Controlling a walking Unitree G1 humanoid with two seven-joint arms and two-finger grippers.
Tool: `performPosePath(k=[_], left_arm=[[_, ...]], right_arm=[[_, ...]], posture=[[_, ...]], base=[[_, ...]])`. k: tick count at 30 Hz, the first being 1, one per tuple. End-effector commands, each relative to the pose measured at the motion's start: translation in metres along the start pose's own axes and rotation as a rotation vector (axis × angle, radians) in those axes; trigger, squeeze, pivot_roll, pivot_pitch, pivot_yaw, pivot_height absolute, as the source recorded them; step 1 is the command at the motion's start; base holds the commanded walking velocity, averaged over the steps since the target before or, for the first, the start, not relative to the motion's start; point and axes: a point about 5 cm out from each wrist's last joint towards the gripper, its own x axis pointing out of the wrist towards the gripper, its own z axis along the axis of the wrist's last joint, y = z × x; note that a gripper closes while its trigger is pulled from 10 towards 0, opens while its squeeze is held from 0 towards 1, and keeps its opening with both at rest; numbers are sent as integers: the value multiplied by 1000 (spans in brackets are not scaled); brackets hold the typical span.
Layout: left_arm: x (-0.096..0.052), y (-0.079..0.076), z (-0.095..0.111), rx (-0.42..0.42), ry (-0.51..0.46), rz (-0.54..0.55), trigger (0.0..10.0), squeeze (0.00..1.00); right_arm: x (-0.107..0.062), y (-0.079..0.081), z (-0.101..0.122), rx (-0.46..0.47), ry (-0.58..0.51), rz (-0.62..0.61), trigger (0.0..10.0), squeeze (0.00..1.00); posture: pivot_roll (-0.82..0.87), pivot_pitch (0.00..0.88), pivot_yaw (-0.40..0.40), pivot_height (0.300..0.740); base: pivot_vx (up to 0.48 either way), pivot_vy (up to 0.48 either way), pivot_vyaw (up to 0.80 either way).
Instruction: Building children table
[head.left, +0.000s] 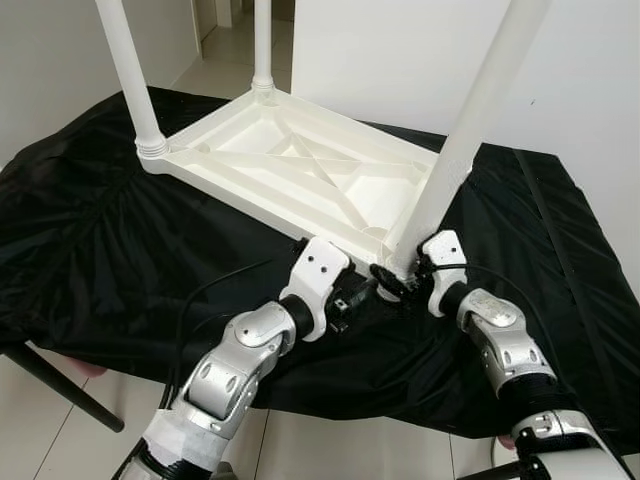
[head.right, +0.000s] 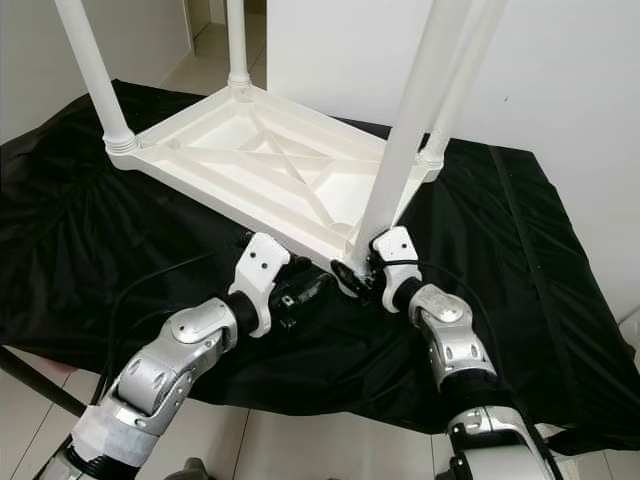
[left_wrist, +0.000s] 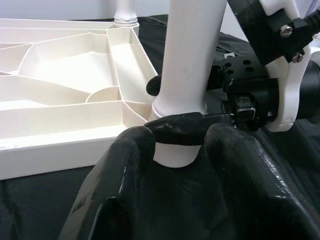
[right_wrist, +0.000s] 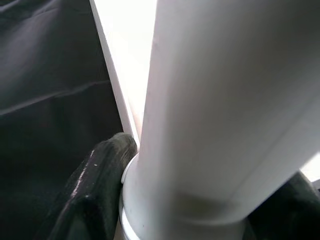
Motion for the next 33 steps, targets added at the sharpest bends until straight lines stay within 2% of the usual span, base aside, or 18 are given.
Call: performPosePath(k=[1,10,11,17,20,23,26,27,28,30,32,33], left_arm=[[1,-5,0,2,-5,-59,10000,0],[0,-6,-1,-2,-2,-61,10000,0],[0,-6,-1,-4,-2,-62,10000,0],[0,-7,-2,-8,-2,-65,10000,0],[1,-8,-2,-7,-2,-70,10000,0],[1,-10,-2,-9,-2,-75,10000,0],[1,-10,-2,-9,-2,-76,10000,0],[1,-10,-3,-9,-2,-77,10000,0],[1,-10,-3,-9,-2,-77,10000,0],[1,-10,-3,-13,-2,-75,10000,0],[1,-10,-3,-13,-2,-75,10000,0],[1,-11,-3,-14,-2,-75,10000,0]], right_arm=[[2,4,-3,-9,14,48,0,0],[-4,10,-14,57,11,19,0,0],[-5,12,-16,77,5,-3,10000,0],[-4,18,-18,115,-4,-96,10000,0],[-3,21,-21,124,19,-202,10000,0],[-3,28,-23,171,31,-306,10000,0],[-3,29,-23,186,32,-330,10000,0],[-5,29,-23,216,35,-409,10000,0],[-5,29,-23,216,35,-409,10000,0],[-13,26,-23,250,39,-668,10000,0],[-13,26,-23,250,39,-668,10000,0],[-17,26,-24,259,55,-760,10000,0]], posture=[[137,1,-62,740],[133,0,-68,740],[131,0,-69,740],[124,0,-69,740],[120,0,-70,740],[119,0,-74,740],[119,0,-74,740],[119,0,-77,740],[119,0,-77,740],[120,0,-79,740],[120,0,-79,740],[123,0,-80,740]], base=[[0,0,0],[0,0,0],[0,0,0],[0,0,0],[0,0,0],[0,0,0],[0,0,0],[0,0,0],[0,0,0],[0,0,0],[0,0,0],[0,0,0]])
